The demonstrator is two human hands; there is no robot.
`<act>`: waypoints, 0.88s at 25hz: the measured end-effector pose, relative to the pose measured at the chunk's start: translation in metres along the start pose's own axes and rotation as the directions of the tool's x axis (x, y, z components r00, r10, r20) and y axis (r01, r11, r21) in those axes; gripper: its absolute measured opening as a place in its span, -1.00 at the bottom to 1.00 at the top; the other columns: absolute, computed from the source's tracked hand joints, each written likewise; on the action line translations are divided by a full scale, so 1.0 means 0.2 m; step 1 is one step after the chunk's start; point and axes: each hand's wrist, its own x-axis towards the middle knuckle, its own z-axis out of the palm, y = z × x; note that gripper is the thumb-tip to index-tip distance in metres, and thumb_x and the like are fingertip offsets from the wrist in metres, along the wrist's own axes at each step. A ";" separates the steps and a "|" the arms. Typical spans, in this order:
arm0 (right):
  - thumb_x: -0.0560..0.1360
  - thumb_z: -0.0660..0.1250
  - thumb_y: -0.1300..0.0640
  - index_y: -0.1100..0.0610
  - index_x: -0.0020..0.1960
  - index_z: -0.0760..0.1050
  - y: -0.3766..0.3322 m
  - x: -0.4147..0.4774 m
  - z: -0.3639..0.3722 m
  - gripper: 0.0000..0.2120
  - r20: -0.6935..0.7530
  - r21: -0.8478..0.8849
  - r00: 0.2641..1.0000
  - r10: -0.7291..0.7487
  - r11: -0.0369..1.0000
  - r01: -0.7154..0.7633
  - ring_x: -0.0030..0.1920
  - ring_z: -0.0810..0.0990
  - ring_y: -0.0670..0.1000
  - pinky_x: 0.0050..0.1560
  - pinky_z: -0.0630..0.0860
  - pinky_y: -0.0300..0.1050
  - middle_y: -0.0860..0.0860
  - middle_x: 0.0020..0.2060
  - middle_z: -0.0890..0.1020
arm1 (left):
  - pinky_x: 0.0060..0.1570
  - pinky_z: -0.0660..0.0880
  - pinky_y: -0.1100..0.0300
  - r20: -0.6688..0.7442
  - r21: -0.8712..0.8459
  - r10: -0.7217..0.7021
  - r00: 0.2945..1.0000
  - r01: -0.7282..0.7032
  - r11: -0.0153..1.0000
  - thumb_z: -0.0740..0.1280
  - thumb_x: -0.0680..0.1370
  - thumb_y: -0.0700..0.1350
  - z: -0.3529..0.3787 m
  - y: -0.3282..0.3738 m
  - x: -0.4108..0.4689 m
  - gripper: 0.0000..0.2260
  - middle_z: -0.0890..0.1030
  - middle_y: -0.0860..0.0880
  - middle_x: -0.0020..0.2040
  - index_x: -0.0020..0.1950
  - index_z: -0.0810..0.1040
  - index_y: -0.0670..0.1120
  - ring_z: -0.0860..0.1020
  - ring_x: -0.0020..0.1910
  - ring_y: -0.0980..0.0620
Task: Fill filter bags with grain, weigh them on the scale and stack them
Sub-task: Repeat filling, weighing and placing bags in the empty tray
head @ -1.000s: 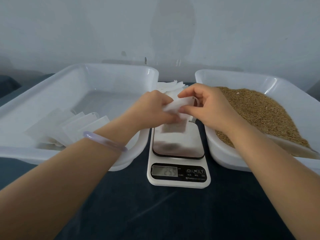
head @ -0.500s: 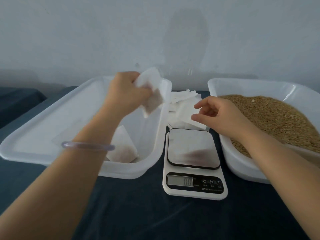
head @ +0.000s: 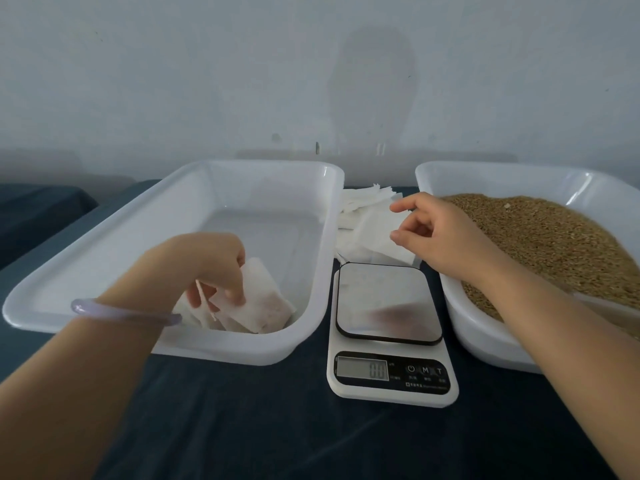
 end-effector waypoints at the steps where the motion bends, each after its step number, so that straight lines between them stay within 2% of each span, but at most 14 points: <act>1: 0.47 0.38 0.13 -0.12 0.09 0.42 0.00 0.00 0.00 -0.74 0.003 0.001 1.000 0.001 1.000 -0.001 -0.28 0.53 -0.20 -0.20 0.40 -0.26 -0.09 -0.26 0.62 | -0.17 0.59 0.13 -0.078 0.060 0.021 0.997 -0.016 0.998 0.48 0.41 -0.10 -0.02 0.02 -0.01 -0.67 0.65 -0.08 -0.12 0.11 0.49 -0.11 0.64 -0.21 0.00; 2: 0.47 0.37 0.13 -0.11 0.10 0.43 0.00 0.00 0.00 -0.73 0.002 0.002 1.000 0.003 1.000 -0.003 -0.29 0.53 -0.21 -0.22 0.39 -0.28 -0.09 -0.26 0.62 | -0.13 0.55 0.16 -0.202 0.109 0.067 0.977 -0.046 0.993 0.48 0.41 -0.05 -0.04 0.04 -0.02 -0.71 0.63 -0.06 -0.08 0.06 0.50 -0.09 0.60 -0.17 0.01; 3: 0.48 0.37 0.13 -0.09 0.12 0.43 -0.01 0.00 0.00 -0.73 -0.011 0.010 1.000 0.007 1.000 -0.007 -0.30 0.53 -0.21 -0.24 0.40 -0.30 -0.08 -0.26 0.63 | -0.03 0.51 0.14 -0.345 0.126 0.145 0.927 -0.107 0.986 0.46 0.41 -0.02 -0.05 0.08 -0.03 -0.75 0.61 -0.04 -0.02 0.00 0.50 -0.04 0.55 -0.09 -0.01; 4: 0.48 0.37 0.13 -0.06 0.14 0.44 -0.01 0.00 0.00 -0.73 -0.043 0.031 0.999 0.013 0.999 -0.012 -0.29 0.53 -0.20 -0.25 0.41 -0.34 -0.07 -0.25 0.63 | 0.07 0.46 0.13 -0.457 0.120 0.244 0.855 -0.213 0.970 0.43 0.43 -0.01 -0.07 0.13 -0.05 -0.80 0.59 -0.02 0.05 -0.01 0.50 0.00 0.52 0.00 -0.03; 5: 0.48 0.36 0.14 -0.04 0.14 0.44 -0.01 0.01 0.00 -0.73 -0.093 0.063 0.995 0.023 0.998 -0.017 -0.28 0.53 -0.18 -0.25 0.41 -0.37 -0.07 -0.25 0.62 | 0.12 0.41 0.15 -0.512 0.118 0.351 0.784 -0.341 0.933 0.38 0.47 -0.01 -0.07 0.20 -0.06 -0.83 0.58 -0.01 0.10 0.02 0.53 0.02 0.50 0.08 -0.03; 6: 0.49 0.35 0.16 -0.03 0.14 0.44 -0.01 0.01 -0.01 -0.74 -0.162 0.097 0.986 0.036 0.995 -0.021 -0.28 0.53 -0.18 -0.22 0.41 -0.38 -0.06 -0.25 0.62 | 0.13 0.36 0.18 -0.521 0.128 0.447 0.727 -0.451 0.883 0.33 0.51 -0.02 -0.07 0.28 -0.07 -0.82 0.56 0.01 0.15 0.09 0.54 0.01 0.48 0.15 -0.02; 8: 0.50 0.33 0.17 0.00 0.16 0.44 0.00 0.02 -0.03 -0.74 -0.315 0.154 0.946 0.078 0.988 -0.030 -0.30 0.50 -0.22 -0.19 0.40 -0.35 -0.05 -0.25 0.60 | 0.10 0.29 0.22 -0.465 0.161 0.562 0.684 -0.559 0.813 0.22 0.58 -0.06 -0.04 0.46 -0.05 -0.73 0.50 0.01 0.26 0.27 0.47 -0.01 0.41 0.25 -0.01; 9: 0.50 0.32 0.18 0.02 0.16 0.44 0.00 0.03 -0.04 -0.74 -0.370 0.171 0.923 0.100 0.985 -0.039 -0.32 0.49 -0.24 -0.22 0.39 -0.38 -0.03 -0.25 0.60 | 0.10 0.29 0.21 -0.417 0.202 0.590 0.691 -0.562 0.802 0.18 0.60 -0.10 -0.02 0.56 -0.02 -0.69 0.46 -0.02 0.30 0.34 0.41 -0.03 0.39 0.28 -0.03; 11: 0.50 0.31 0.20 0.03 0.16 0.42 0.01 0.03 -0.05 -0.75 -0.418 0.181 0.899 0.133 0.982 -0.061 -0.28 0.52 -0.19 -0.29 0.37 -0.46 0.03 -0.23 0.62 | 0.17 0.33 0.12 -0.294 0.299 0.594 0.749 -0.518 0.801 0.13 0.59 -0.18 0.03 0.74 0.05 -0.62 0.42 -0.09 0.34 0.43 0.32 -0.06 0.38 0.32 -0.09; 14: 0.50 0.31 0.22 0.07 0.17 0.43 0.02 0.03 -0.04 -0.74 -0.413 0.176 0.898 0.153 0.981 -0.086 -0.16 0.58 0.00 -0.17 0.41 -0.35 0.07 -0.20 0.63 | 0.25 0.33 0.03 -0.154 0.324 0.531 0.833 -0.465 0.824 0.12 0.57 -0.21 0.08 0.91 0.15 -0.58 0.40 -0.10 0.39 0.44 0.32 -0.04 0.37 0.36 -0.12; 17: 0.50 0.31 0.22 0.09 0.20 0.43 0.04 0.04 -0.04 -0.72 -0.391 0.156 0.909 0.148 0.983 -0.093 -0.16 0.57 -0.01 -0.09 0.41 -0.18 0.00 -0.26 0.62 | 0.28 0.34 0.01 -0.104 0.227 0.483 0.870 -0.452 0.863 0.14 0.56 -0.20 0.14 0.97 0.25 -0.61 0.43 -0.05 0.36 0.39 0.39 -0.01 0.39 0.34 -0.12; 20: 0.49 0.32 0.21 0.05 0.18 0.43 0.05 0.04 -0.04 -0.73 -0.378 0.148 0.915 0.142 0.985 -0.092 -0.19 0.56 -0.08 -0.09 0.41 -0.21 -0.06 -0.29 0.61 | 0.13 0.37 0.09 -0.084 0.210 0.474 0.876 -0.450 0.868 0.16 0.57 -0.20 0.17 1.00 0.33 -0.76 0.52 -0.02 0.12 0.16 0.50 0.03 0.45 0.18 -0.12; 22: 0.49 0.33 0.21 0.01 0.15 0.43 0.05 0.05 -0.03 -0.74 -0.382 0.149 0.914 0.140 0.985 -0.089 -0.23 0.54 -0.14 -0.14 0.39 -0.30 -0.06 -0.29 0.61 | 0.09 0.38 0.09 -0.097 0.213 0.463 0.881 -0.436 0.874 0.15 0.59 -0.19 0.17 1.01 0.34 -0.75 0.53 -0.08 0.18 0.22 0.49 -0.10 0.48 0.21 -0.14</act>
